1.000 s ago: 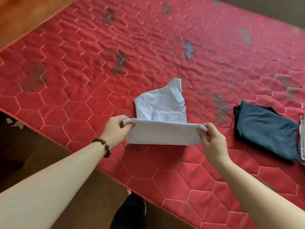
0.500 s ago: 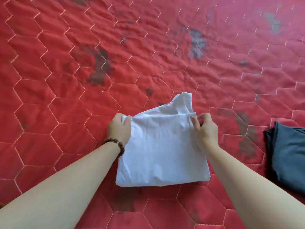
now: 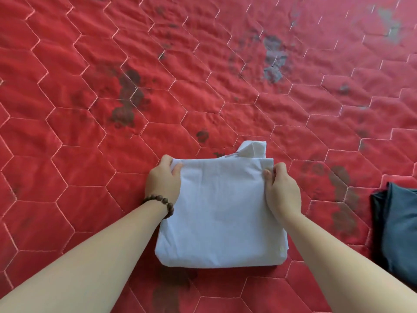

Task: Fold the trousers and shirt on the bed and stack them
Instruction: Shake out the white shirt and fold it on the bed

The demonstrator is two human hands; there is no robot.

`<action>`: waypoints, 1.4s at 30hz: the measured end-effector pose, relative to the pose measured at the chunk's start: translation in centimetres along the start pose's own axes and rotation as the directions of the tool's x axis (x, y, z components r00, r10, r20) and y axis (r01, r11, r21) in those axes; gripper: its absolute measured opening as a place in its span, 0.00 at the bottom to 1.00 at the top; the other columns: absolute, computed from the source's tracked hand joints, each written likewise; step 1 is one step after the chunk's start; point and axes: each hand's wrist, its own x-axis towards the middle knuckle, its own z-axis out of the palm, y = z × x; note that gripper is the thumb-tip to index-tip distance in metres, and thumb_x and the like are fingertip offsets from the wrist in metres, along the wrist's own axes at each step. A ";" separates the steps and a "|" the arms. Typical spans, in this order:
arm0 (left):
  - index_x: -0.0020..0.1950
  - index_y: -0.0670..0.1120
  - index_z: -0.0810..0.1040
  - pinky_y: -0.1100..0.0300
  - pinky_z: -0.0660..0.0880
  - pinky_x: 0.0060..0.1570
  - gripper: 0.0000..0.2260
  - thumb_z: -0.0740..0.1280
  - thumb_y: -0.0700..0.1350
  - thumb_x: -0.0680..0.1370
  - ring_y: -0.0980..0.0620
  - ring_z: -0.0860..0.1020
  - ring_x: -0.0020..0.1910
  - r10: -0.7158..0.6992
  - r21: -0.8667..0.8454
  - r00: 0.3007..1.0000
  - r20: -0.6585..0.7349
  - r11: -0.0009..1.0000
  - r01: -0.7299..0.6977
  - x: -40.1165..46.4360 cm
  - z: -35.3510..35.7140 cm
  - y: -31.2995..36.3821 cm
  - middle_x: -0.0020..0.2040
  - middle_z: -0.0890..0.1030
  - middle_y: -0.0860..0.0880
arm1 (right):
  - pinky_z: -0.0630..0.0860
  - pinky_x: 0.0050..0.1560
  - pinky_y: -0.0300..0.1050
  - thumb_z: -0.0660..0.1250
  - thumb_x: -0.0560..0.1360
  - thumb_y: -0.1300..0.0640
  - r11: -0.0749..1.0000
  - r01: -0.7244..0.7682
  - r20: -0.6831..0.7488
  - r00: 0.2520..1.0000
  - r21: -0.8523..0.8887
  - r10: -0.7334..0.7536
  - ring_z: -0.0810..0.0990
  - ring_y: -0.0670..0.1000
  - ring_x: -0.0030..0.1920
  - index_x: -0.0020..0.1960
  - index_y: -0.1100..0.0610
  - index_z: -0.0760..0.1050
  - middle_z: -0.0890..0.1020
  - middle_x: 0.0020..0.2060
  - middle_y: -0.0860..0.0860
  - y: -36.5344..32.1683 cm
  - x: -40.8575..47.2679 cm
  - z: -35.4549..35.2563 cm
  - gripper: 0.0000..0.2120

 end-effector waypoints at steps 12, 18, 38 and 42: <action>0.71 0.46 0.71 0.44 0.65 0.69 0.24 0.51 0.48 0.77 0.46 0.65 0.73 0.516 0.543 0.770 0.377 0.550 -0.634 -6.9 4.3 1.2 0.73 0.68 0.46 | 0.57 0.71 0.66 0.59 0.77 0.53 0.643 0.633 0.209 0.763 -0.431 -0.611 0.66 0.57 0.72 0.70 0.60 0.70 0.70 0.71 0.55 -1.9 -5.3 4.5 0.24; 0.78 0.55 0.51 0.41 0.46 0.73 0.30 0.46 0.63 0.77 0.44 0.49 0.77 0.383 0.614 0.888 0.253 0.646 -0.454 -3.3 4.2 -1.9 0.79 0.53 0.48 | 0.38 0.74 0.51 0.49 0.78 0.38 0.733 0.458 0.168 0.883 -0.502 -0.437 0.46 0.53 0.78 0.77 0.45 0.50 0.48 0.77 0.50 -0.3 -3.2 5.0 0.30; 0.77 0.51 0.57 0.37 0.53 0.71 0.28 0.52 0.57 0.77 0.46 0.54 0.77 0.411 0.539 0.831 0.375 0.633 -0.556 -13.8 6.0 -2.6 0.78 0.58 0.48 | 0.48 0.73 0.64 0.50 0.79 0.41 0.666 0.610 0.272 0.790 -0.429 -0.549 0.51 0.55 0.77 0.77 0.48 0.56 0.55 0.77 0.52 3.0 -10.0 5.0 0.28; 0.76 0.52 0.61 0.36 0.50 0.71 0.28 0.52 0.59 0.76 0.43 0.54 0.77 0.380 0.575 0.887 0.262 0.677 -0.460 -13.5 5.0 -3.0 0.77 0.59 0.45 | 0.47 0.74 0.60 0.53 0.79 0.45 0.694 0.627 0.208 0.776 -0.353 -0.595 0.52 0.56 0.77 0.76 0.48 0.58 0.55 0.77 0.53 3.0 -9.5 3.4 0.27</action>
